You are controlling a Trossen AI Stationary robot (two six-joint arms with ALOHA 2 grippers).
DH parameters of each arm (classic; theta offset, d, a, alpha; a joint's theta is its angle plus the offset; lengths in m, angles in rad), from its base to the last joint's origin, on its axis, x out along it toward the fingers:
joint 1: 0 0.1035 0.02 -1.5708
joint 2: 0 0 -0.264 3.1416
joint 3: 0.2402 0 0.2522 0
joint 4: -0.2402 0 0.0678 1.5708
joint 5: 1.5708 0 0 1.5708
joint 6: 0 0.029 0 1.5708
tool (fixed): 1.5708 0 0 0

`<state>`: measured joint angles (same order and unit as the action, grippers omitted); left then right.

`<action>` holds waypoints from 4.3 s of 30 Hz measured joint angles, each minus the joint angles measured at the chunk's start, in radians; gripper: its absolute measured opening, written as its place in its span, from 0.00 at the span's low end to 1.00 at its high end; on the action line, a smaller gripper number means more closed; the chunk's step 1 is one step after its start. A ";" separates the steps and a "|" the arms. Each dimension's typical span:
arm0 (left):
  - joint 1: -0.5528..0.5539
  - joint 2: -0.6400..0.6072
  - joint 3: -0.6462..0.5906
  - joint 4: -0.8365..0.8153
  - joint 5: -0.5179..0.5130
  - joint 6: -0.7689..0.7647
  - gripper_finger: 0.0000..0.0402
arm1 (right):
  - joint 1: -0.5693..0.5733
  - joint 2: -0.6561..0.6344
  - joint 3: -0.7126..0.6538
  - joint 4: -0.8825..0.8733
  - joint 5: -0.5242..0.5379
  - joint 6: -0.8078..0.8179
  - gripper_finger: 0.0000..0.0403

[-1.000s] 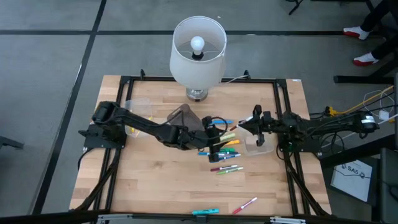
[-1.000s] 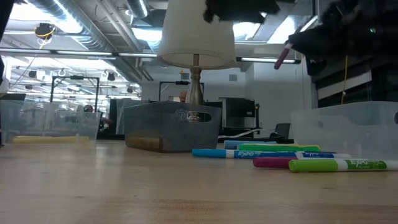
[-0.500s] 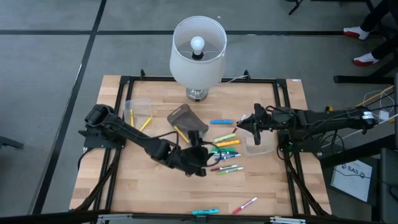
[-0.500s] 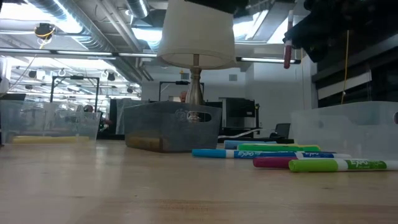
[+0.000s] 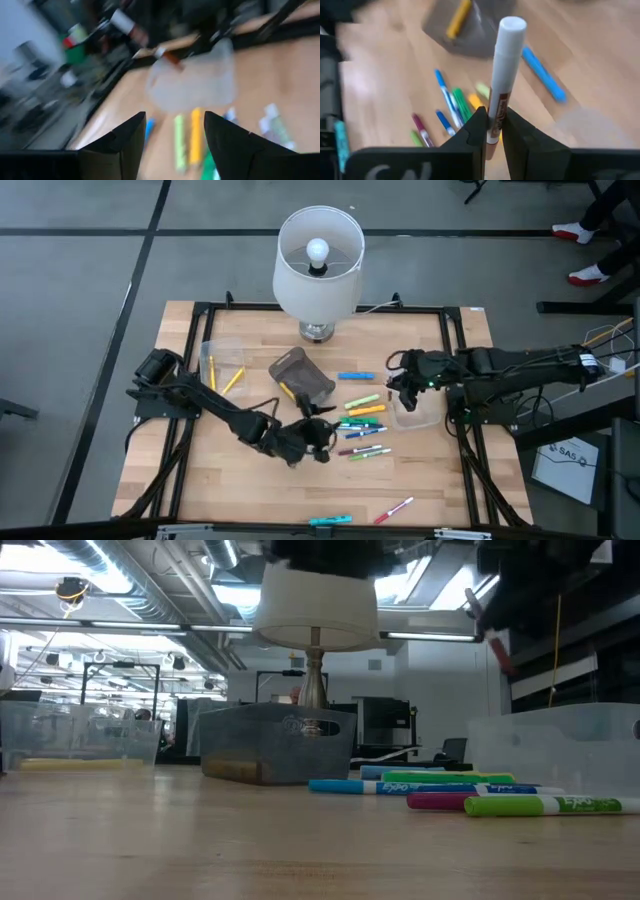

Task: Pick & Place Markers
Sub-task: Put the brown highlighter into the right transparent bin, then put the pink highlighter into the right transparent bin

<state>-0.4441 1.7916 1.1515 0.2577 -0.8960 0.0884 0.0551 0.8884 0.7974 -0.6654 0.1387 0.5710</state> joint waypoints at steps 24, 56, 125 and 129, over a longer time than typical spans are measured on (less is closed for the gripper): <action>0.029 0.000 -0.179 0.533 0.551 0.154 0.49 | -0.029 0.368 0.209 -0.523 0.000 0.080 0.11; -0.013 0.000 -0.179 0.517 0.546 0.109 0.49 | -0.029 0.508 0.208 -0.592 0.036 0.049 0.21; -0.068 0.000 -0.178 0.471 0.392 0.011 0.49 | 0.638 0.796 0.472 0.048 -0.176 0.136 0.21; -0.068 0.000 -0.178 0.471 0.409 0.011 0.49 | 0.638 0.842 0.472 0.056 -0.177 0.133 0.21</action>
<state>-0.5117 1.7916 0.9733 0.7286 -0.4873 0.0994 0.6927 1.7306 1.2694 -0.6096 -0.0380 0.7042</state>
